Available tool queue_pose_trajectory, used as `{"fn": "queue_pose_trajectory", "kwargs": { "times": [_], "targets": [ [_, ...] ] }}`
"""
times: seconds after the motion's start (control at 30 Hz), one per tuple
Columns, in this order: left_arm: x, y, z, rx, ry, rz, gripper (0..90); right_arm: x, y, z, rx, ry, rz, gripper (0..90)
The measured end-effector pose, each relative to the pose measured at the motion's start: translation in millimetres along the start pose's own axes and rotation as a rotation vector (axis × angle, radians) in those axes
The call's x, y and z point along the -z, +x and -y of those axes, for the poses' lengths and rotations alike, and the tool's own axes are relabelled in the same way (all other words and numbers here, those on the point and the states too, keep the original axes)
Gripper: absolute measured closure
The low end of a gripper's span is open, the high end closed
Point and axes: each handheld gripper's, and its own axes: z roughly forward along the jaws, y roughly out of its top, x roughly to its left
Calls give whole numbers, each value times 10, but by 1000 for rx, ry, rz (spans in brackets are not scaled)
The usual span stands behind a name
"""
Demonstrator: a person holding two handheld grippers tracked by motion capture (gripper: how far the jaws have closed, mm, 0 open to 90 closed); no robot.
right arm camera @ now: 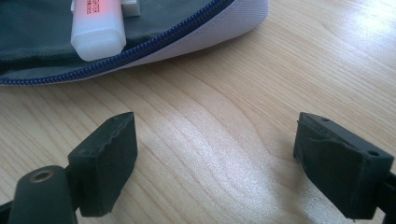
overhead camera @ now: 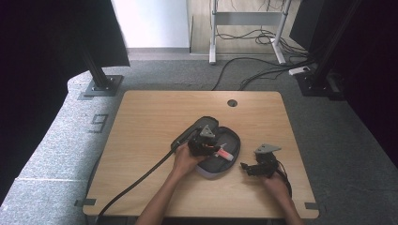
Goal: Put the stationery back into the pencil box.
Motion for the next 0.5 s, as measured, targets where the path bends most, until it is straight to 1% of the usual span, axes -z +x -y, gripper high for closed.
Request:
{"fn": "queue_pose_trajectory", "kwargs": {
  "times": [0.03, 0.07, 0.27, 0.37, 0.5],
  "targets": [
    [10, -1, -2, 1, -5, -2, 638, 0, 0, 0, 0, 0, 0, 134],
    [22, -1, -6, 1, -8, -3, 599, 0, 1, 0, -1, 0, 0, 134],
    [109, -31, -37, -5, -30, -23, 547, 0, 0, 0, 0, 0, 0, 134],
    [155, -49, -50, -6, -35, -25, 524, 0, 0, 0, 0, 0, 0, 134],
    [222, -67, -66, -9, -41, -15, 502, 0, 1, -1, -1, 1, 0, 135]
  ]
}}
